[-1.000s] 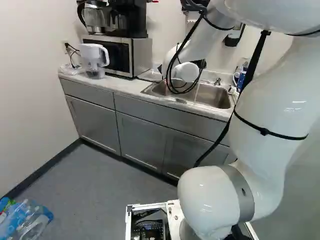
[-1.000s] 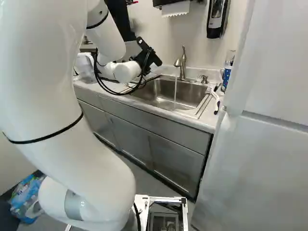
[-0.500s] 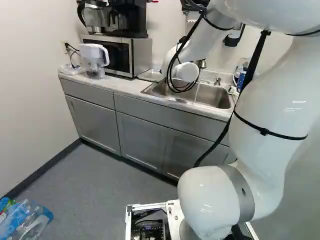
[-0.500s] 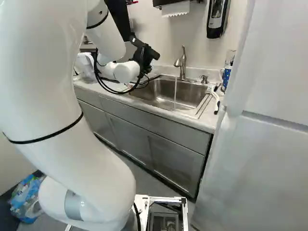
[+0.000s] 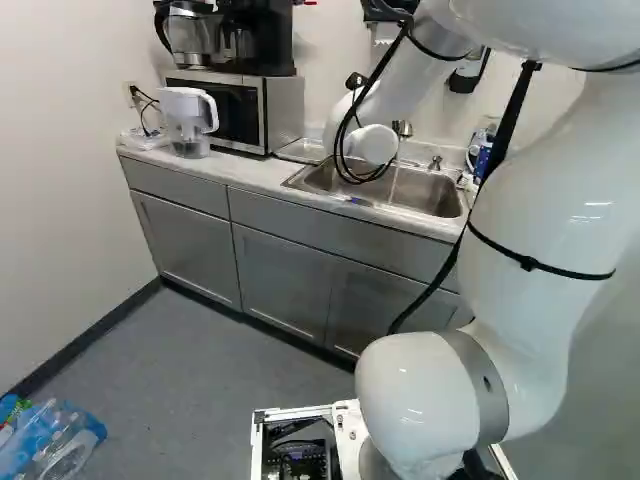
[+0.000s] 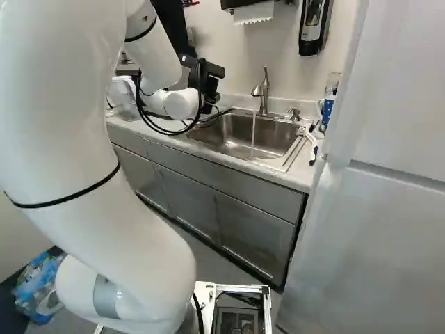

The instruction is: Rinse the cup and place it in the tray

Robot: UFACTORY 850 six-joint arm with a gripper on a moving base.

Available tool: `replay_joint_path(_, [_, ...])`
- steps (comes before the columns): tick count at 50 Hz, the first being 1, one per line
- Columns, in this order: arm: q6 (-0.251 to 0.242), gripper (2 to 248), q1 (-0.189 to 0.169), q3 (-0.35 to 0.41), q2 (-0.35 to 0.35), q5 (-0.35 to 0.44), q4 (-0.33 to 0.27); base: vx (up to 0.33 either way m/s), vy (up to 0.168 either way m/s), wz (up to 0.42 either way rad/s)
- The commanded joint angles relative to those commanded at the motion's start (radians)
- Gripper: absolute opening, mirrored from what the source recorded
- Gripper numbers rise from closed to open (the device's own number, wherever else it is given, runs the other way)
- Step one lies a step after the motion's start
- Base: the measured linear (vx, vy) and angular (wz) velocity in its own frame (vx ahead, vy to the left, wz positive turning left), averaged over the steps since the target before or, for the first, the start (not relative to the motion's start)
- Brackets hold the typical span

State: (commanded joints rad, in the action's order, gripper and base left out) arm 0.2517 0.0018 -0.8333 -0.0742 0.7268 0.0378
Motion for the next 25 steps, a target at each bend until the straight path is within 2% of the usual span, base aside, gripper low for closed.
replay_joint_path(25, [-0.263,124,0.000,0.000,0.000,0.000,0.000,0.000,0.000,0.000])
